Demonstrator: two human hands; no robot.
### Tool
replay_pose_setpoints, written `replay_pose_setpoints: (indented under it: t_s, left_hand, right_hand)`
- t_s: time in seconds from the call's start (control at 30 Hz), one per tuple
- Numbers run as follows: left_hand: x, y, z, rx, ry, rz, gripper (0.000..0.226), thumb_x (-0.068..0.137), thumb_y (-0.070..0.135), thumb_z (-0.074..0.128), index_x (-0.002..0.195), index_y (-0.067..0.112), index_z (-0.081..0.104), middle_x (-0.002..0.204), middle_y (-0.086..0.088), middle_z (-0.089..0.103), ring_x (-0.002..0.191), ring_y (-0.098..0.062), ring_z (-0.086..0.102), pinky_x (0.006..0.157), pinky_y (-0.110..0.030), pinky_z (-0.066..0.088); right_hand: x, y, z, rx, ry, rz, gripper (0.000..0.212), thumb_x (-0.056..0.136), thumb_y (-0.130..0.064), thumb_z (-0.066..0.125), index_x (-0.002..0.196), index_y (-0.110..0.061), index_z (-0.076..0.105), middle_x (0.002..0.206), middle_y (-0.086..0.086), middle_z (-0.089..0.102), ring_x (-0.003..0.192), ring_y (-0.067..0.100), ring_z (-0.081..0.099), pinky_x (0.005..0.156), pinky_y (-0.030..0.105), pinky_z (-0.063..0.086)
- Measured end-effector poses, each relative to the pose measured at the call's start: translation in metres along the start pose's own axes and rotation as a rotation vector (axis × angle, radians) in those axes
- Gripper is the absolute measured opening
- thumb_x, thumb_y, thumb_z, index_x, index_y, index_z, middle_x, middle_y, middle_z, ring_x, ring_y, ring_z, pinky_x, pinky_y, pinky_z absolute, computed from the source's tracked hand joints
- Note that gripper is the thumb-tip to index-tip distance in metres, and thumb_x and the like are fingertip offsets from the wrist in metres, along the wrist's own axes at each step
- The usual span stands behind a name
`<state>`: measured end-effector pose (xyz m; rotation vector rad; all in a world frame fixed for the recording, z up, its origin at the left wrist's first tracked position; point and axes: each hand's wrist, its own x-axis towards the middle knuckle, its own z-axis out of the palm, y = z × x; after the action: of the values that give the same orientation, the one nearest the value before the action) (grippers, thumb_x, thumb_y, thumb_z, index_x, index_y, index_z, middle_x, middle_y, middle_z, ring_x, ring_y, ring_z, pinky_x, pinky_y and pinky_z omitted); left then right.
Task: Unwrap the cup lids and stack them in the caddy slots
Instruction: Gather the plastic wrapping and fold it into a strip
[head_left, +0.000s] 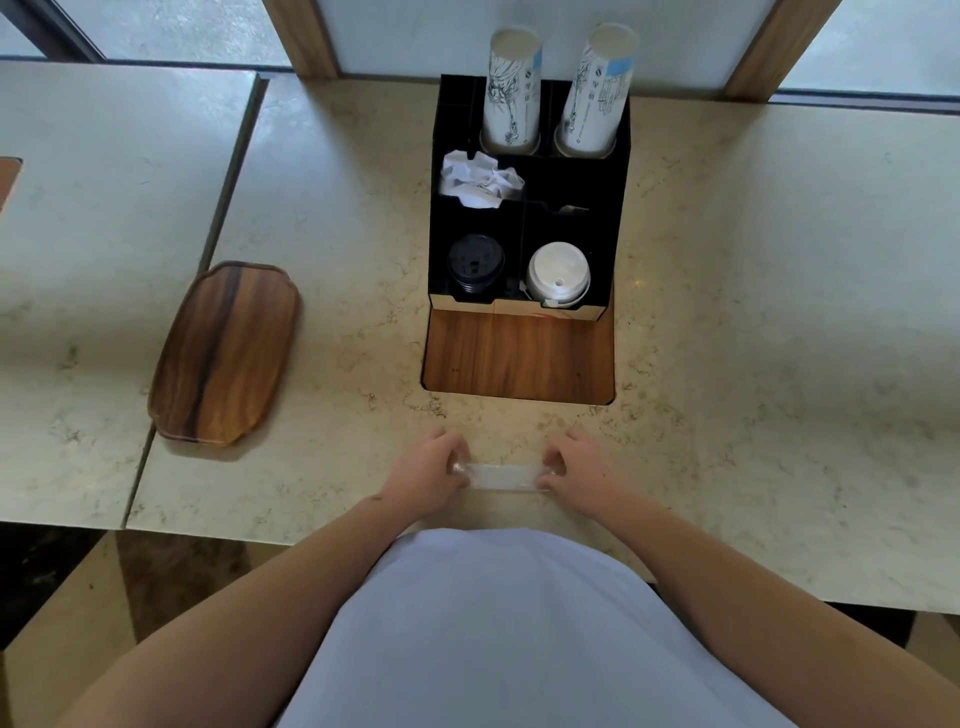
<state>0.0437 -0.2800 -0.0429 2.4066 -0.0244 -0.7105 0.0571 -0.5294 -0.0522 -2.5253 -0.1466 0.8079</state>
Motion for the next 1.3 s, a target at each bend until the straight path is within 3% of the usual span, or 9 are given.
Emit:
replay_pose_setpoints:
  t_s: [0.13,0.2,0.43,0.6,0.7,0.87,1.1,1.2,1.3]
  left_hand:
    - [-0.001,-0.001,0.001,0.018,-0.019,-0.007,0.012,0.088,0.019,0.073,0.09,0.024,0.062,0.099,0.007,0.053,0.089,-0.014,0.055,0.076,-0.023,0.047]
    - [0.0,0.001,-0.001,-0.024,0.011,-0.034,0.01,0.09,0.02,0.071,0.088,0.022,0.061,0.095,0.006,0.058,0.086,-0.015,0.057,0.071,-0.025,0.047]
    - [-0.002,0.001,-0.013,-0.694,-0.142,-0.203,0.017,0.091,0.02,0.071,0.089,0.012,0.056,0.083,-0.009,0.077,0.07,-0.016,0.071,0.063,-0.029,0.053]
    - [0.001,0.007,-0.011,-0.912,-0.257,-0.224,0.03,0.085,0.033,0.076,0.11,0.016,0.068,0.09,-0.006,0.077,0.08,-0.017,0.073,0.071,-0.029,0.056]
    - [0.004,0.017,-0.008,-0.828,-0.398,-0.132,0.041,0.078,0.046,0.078,0.107,0.017,0.073,0.093,-0.004,0.079,0.086,-0.018,0.074,0.071,-0.027,0.055]
    - [0.007,0.037,-0.012,-0.717,-0.495,-0.053,0.019,0.087,0.029,0.077,0.098,0.014,0.075,0.091,-0.004,0.079,0.086,-0.02,0.076,0.071,-0.028,0.055]
    - [-0.013,0.063,0.003,-0.634,-0.314,-0.002,0.016,0.087,0.028,0.077,0.097,0.016,0.074,0.084,0.002,0.079,0.076,-0.014,0.075,0.066,-0.023,0.056]
    - [-0.025,0.087,0.016,-0.541,-0.311,0.073,0.011,0.089,0.026,0.075,0.094,0.017,0.075,0.081,0.004,0.078,0.074,-0.013,0.075,0.063,-0.019,0.055]
    - [-0.04,0.13,0.044,-0.305,-0.348,0.22,0.004,0.09,0.026,0.073,0.09,0.022,0.073,0.077,0.008,0.077,0.069,-0.008,0.073,0.059,-0.015,0.054]
  right_hand:
    - [-0.007,0.003,0.001,-0.044,-0.001,-0.012,0.021,0.085,-0.036,0.071,0.082,-0.034,0.05,0.092,-0.016,0.043,0.079,0.003,0.046,0.063,0.017,0.033]
    - [-0.01,0.001,0.001,0.026,0.02,0.04,0.023,0.089,-0.032,0.068,0.077,-0.035,0.049,0.088,-0.017,0.05,0.078,0.006,0.051,0.061,0.017,0.033]
    - [-0.03,-0.012,-0.014,0.877,0.041,0.409,0.012,0.093,-0.016,0.069,0.093,-0.012,0.058,0.092,0.004,0.07,0.074,0.008,0.07,0.074,0.028,0.057]
    - [-0.06,-0.021,-0.006,1.112,0.131,0.583,0.012,0.095,-0.014,0.067,0.105,-0.009,0.063,0.101,0.007,0.071,0.086,0.014,0.069,0.071,0.023,0.055]
    - [-0.075,-0.024,0.002,1.161,0.212,0.615,0.014,0.095,-0.014,0.067,0.108,-0.013,0.069,0.097,0.004,0.073,0.081,0.011,0.069,0.069,0.02,0.056]
    - [-0.099,-0.017,0.011,1.216,0.368,0.608,0.009,0.092,-0.014,0.07,0.1,-0.014,0.075,0.083,0.001,0.075,0.072,0.007,0.069,0.066,0.019,0.055]
    - [-0.126,0.013,0.003,1.262,0.435,0.535,0.005,0.089,-0.02,0.075,0.089,-0.017,0.08,0.082,0.004,0.073,0.068,0.008,0.068,0.066,0.022,0.056]
    - [-0.143,0.029,-0.006,1.373,0.359,0.516,0.029,0.086,-0.036,0.075,0.108,-0.016,0.071,0.103,0.005,0.069,0.088,0.015,0.068,0.069,0.026,0.055]
    - [-0.18,0.054,-0.017,0.832,0.283,0.409,0.063,0.069,-0.064,0.074,0.122,-0.032,0.063,0.118,-0.015,0.06,0.106,0.005,0.056,0.082,0.027,0.047]
